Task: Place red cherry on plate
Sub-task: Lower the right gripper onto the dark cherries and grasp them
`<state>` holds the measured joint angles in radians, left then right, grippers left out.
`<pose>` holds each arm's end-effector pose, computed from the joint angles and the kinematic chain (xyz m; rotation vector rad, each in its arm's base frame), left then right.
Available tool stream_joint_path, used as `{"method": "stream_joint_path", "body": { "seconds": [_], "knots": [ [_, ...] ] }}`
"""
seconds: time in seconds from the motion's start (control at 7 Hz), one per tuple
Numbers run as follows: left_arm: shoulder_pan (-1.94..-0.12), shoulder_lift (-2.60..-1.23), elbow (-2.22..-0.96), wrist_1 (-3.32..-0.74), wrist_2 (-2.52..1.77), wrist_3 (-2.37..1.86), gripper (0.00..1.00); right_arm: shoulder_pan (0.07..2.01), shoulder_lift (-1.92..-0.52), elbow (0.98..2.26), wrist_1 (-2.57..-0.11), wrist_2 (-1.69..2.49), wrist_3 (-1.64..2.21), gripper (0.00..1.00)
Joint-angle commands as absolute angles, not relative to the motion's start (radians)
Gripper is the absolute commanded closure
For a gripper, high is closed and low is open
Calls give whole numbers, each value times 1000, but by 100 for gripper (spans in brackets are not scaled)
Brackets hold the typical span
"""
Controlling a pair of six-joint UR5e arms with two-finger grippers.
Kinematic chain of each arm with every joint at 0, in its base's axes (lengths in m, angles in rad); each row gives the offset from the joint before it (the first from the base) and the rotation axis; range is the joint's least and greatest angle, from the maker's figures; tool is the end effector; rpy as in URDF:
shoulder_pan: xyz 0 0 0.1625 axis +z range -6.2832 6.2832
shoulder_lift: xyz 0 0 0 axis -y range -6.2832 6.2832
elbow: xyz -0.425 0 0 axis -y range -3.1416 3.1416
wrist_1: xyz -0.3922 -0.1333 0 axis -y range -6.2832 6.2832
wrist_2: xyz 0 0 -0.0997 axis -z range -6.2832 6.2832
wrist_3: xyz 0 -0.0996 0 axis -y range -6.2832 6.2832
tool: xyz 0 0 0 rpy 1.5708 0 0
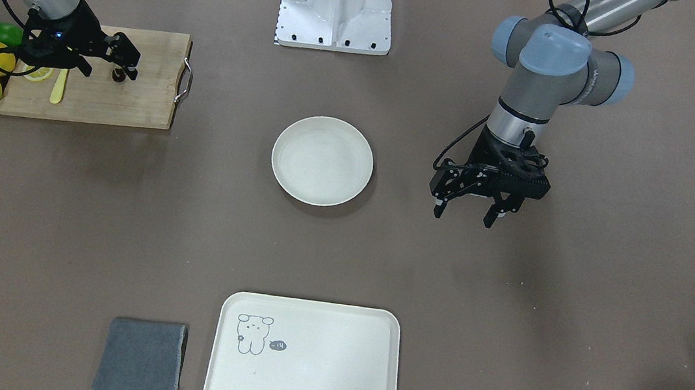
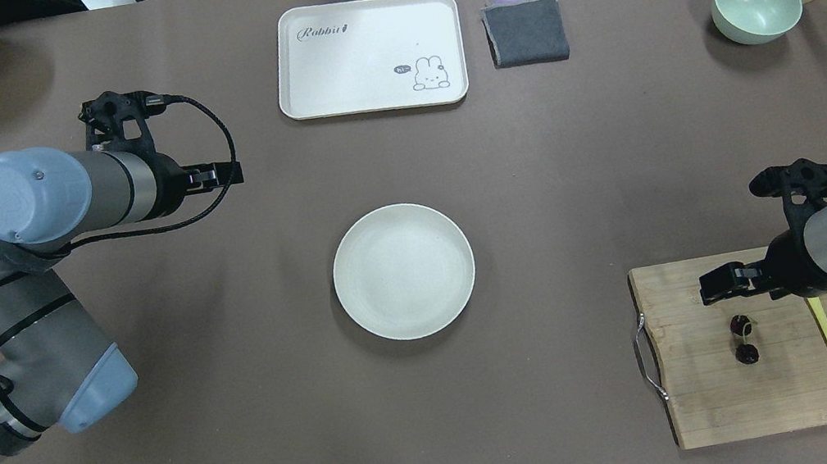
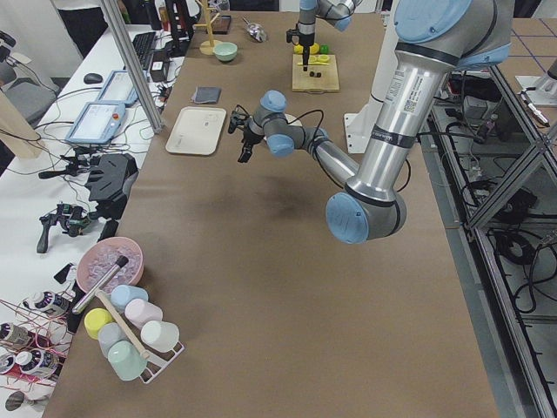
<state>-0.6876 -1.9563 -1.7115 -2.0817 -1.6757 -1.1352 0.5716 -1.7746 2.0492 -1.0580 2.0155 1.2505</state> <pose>0.4127 -0.4979 0.3239 0.4717 0.9289 -0.1744 -0.3090 -0.3063 0.4652 -0.0462 -0.8791 0.0598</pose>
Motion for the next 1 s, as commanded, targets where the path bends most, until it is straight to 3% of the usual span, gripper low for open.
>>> {"method": "stream_joint_path", "body": {
  "seconds": [0.0,0.14,0.43,0.57,0.86],
  "knots": [
    [-693,-1945,-1707,-2082,-1677,-1134,2,520,-1789,2040,-1049,2011,1269,0],
    [-702,-1945,-1707,-2080,-1678,-1132,2,520,-1789,2042,-1049,2011,1270,19],
    [-703,-1947,-1706,-2079,-1680,-1132,2,525,-1799,2042,-1052,2010,1264,89],
    [-703,-1947,-1707,-2077,-1683,-1132,2,531,-1802,2043,-1054,2010,1261,100],
    [-703,-1951,-1707,-2077,-1683,-1132,2,534,-1812,2063,-1054,2008,1255,100]
  ]
}}
